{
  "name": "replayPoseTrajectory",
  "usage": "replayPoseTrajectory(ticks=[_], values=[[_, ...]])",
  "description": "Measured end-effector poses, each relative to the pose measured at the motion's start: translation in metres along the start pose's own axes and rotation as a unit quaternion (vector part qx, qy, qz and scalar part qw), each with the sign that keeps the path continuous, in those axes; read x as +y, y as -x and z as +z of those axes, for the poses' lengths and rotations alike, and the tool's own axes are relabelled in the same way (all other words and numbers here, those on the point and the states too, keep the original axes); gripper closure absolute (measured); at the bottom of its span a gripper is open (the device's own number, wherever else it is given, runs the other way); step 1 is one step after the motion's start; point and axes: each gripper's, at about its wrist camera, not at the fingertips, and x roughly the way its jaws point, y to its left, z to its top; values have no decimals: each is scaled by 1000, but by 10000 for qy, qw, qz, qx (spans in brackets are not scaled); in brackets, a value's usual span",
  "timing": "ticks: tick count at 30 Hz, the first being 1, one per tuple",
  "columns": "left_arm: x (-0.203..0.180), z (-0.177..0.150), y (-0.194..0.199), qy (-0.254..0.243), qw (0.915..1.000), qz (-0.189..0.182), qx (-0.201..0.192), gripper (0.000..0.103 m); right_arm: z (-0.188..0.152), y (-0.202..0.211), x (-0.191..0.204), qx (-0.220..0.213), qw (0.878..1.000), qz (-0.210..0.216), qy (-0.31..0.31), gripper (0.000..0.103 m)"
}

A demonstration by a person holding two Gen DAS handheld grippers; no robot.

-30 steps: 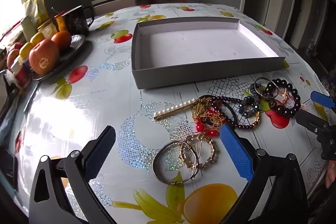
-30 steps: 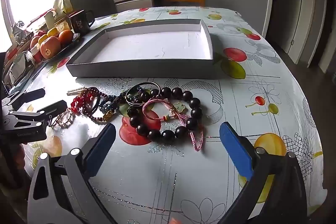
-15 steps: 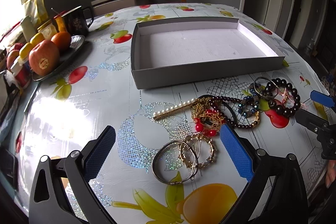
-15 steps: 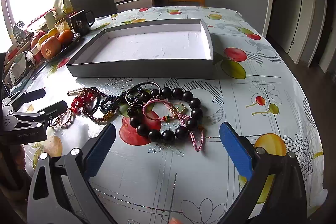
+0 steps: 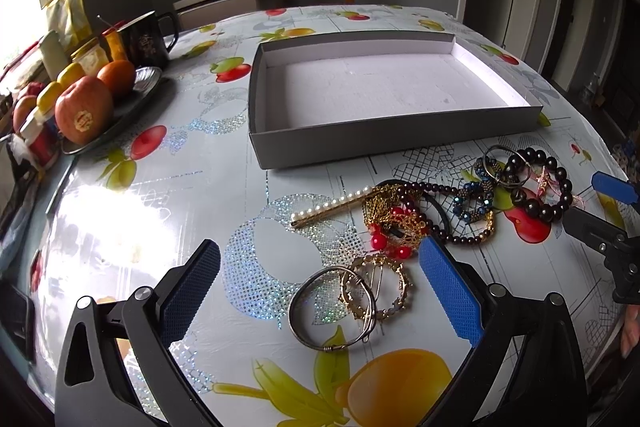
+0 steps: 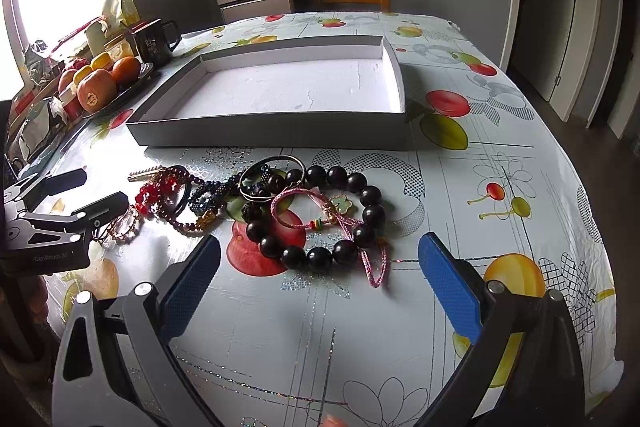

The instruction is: Organize jewelry

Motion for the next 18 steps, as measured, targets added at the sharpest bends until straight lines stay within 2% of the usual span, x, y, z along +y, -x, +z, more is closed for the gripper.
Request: replayPoseTrajectory(ticks=[18], values=[[-2,-1,-2,-14,10000,-4,16,4,1,-1,-1,6,10000,0,-9,5]])
